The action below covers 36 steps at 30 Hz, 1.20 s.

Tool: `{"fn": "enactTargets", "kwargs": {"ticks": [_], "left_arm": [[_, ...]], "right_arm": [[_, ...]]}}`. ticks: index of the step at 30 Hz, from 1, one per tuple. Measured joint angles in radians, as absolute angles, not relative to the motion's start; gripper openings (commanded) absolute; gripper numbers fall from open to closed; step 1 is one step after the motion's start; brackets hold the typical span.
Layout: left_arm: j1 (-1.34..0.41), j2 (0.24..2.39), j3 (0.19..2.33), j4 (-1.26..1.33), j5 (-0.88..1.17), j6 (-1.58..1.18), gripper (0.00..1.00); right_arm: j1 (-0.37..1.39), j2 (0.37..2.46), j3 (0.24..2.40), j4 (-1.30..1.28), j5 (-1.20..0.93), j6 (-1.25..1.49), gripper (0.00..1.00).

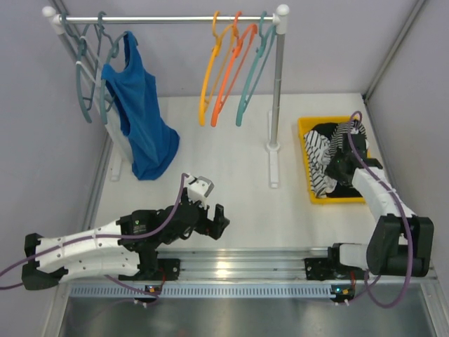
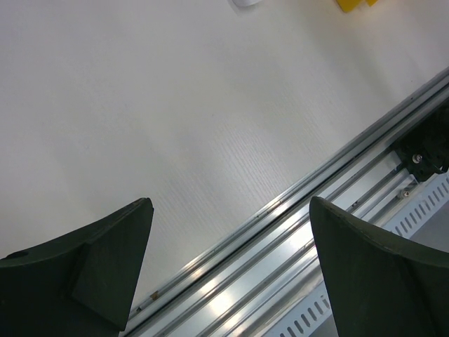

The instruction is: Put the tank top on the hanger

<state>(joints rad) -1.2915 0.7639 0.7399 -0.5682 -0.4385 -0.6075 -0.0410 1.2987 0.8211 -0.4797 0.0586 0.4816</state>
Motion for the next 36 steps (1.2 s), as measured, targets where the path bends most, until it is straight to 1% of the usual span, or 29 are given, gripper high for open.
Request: {"fn": "enactTargets", "kwargs": {"ticks": [8,14,24,32,36], "left_arm": [[-1.291,0.764,0.741,-0.568,-0.438,-0.606,0.98],[-1.291,0.769,0.767,-0.568,-0.450,-0.595,0.98],[-1.291,0.770,0.812,-0.567,-0.487,-0.568,0.98],[-1.291,0.767,0.821,-0.544,-0.508,-0.547,0.98],[-1.291,0.767,0.835,-0.538,-0.523,-0.539,0.98]], "right_arm": [[-0.030,1.169,0.999,-0.596,0.052,0.481,0.00],[0.008,1.132,1.200,-0.685,0.036,0.481,0.00],[0.152,1.145,1.616,-0.815,0.025,0.482,0.00],[0.252,1.208,1.944,-0.904,0.012,0.482,0.00],[0.290,1.244,2.064,-0.922,-0.019,0.482,0.00]]}}
